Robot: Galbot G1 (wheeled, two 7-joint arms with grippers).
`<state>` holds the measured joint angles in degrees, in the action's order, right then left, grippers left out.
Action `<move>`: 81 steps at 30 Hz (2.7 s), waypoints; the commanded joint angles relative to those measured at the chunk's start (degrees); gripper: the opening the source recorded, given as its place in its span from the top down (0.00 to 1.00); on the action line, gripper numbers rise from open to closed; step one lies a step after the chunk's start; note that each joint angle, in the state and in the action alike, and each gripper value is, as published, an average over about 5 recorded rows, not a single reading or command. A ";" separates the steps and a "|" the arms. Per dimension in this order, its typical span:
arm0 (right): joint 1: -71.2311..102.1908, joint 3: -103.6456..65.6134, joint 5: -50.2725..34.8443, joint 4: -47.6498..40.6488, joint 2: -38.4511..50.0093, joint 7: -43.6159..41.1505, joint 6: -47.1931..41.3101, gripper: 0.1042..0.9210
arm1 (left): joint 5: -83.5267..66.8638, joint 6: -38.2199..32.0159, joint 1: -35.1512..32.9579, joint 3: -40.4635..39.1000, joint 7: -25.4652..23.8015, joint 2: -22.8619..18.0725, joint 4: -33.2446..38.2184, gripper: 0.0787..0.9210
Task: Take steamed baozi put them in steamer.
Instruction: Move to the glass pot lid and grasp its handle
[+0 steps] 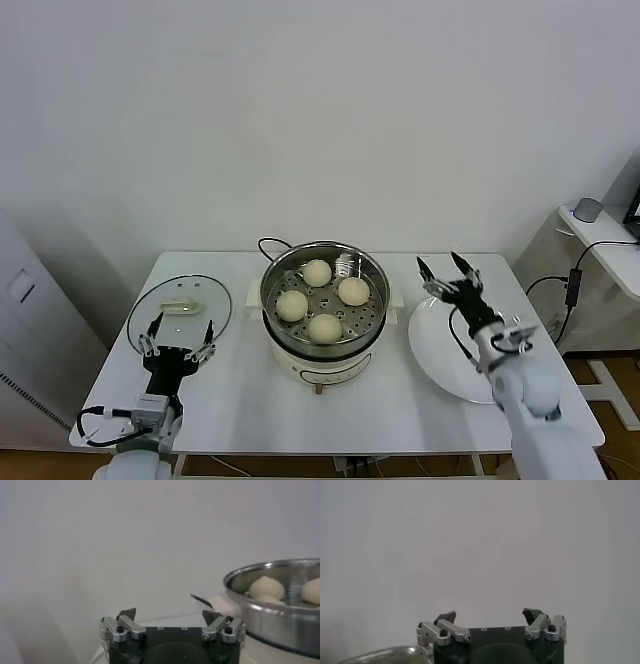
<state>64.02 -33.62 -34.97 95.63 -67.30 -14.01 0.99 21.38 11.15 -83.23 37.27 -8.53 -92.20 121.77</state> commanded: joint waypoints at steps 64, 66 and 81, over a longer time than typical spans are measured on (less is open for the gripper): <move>9.62 -2.88 3.11 0.66 -8.61 9.11 2.92 0.12 | 57.54 -14.91 33.38 -5.29 12.85 21.76 -56.15 0.12; 9.62 -2.87 3.24 0.49 -8.64 9.06 3.00 0.12 | 57.53 -14.99 33.90 -5.43 13.70 21.60 -57.08 0.12; 9.27 -2.91 3.52 -0.50 -8.84 9.06 3.36 0.12 | 57.79 -13.71 36.57 -5.79 19.38 20.02 -63.28 0.12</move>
<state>73.34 -36.53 -31.52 95.32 -76.08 -4.94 4.29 79.05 -3.14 -48.08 31.47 7.29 -71.83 62.61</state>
